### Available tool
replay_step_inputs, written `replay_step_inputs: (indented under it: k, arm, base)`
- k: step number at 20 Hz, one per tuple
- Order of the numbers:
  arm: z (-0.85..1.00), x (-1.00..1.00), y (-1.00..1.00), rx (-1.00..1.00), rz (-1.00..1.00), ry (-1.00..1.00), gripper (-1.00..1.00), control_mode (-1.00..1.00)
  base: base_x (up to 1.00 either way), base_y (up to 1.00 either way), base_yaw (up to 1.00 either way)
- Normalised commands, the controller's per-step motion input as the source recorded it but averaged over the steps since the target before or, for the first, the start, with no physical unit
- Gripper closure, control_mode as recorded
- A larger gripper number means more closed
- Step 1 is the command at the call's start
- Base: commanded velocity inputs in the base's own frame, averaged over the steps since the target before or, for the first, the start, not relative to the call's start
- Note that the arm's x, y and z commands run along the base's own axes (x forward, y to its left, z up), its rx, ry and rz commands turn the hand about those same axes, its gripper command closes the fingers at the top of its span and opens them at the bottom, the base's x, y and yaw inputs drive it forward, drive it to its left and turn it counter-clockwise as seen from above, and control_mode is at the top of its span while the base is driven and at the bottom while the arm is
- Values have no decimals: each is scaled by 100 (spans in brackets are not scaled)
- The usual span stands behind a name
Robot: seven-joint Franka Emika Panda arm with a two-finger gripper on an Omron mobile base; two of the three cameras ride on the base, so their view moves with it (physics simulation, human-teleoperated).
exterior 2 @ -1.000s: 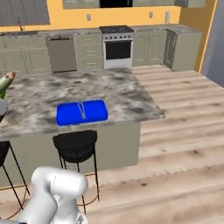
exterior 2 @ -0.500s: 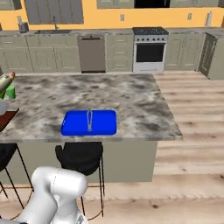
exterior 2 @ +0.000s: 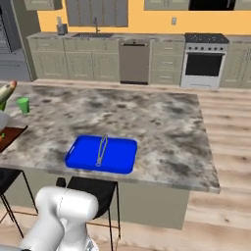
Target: Gather the carrot and squash from the fridge and place them on a tray on the dining counter. Then gather the steak and fish from the fridge and place them on the other tray.
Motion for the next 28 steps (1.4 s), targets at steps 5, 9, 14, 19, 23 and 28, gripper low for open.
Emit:
replay_step_inputs:
  k: [5,9,14,19,23,28]
  arm:
    - [0,0,0,0,0,0,100,100]
    - [-2,31,-42,6,11,5,100,-100]
    - [-26,88,-62,8,17,20,100,-100]
    - [-51,88,-3,-4,4,26,100,-100]
    - [-61,67,0,-9,1,25,100,-100]
    - [-54,52,6,-6,0,13,100,-100]
  base:
    - [71,-48,22]
    - [29,-34,10]
    - [0,0,0]
    - [0,0,0]
    - [0,0,0]
    - [0,0,0]
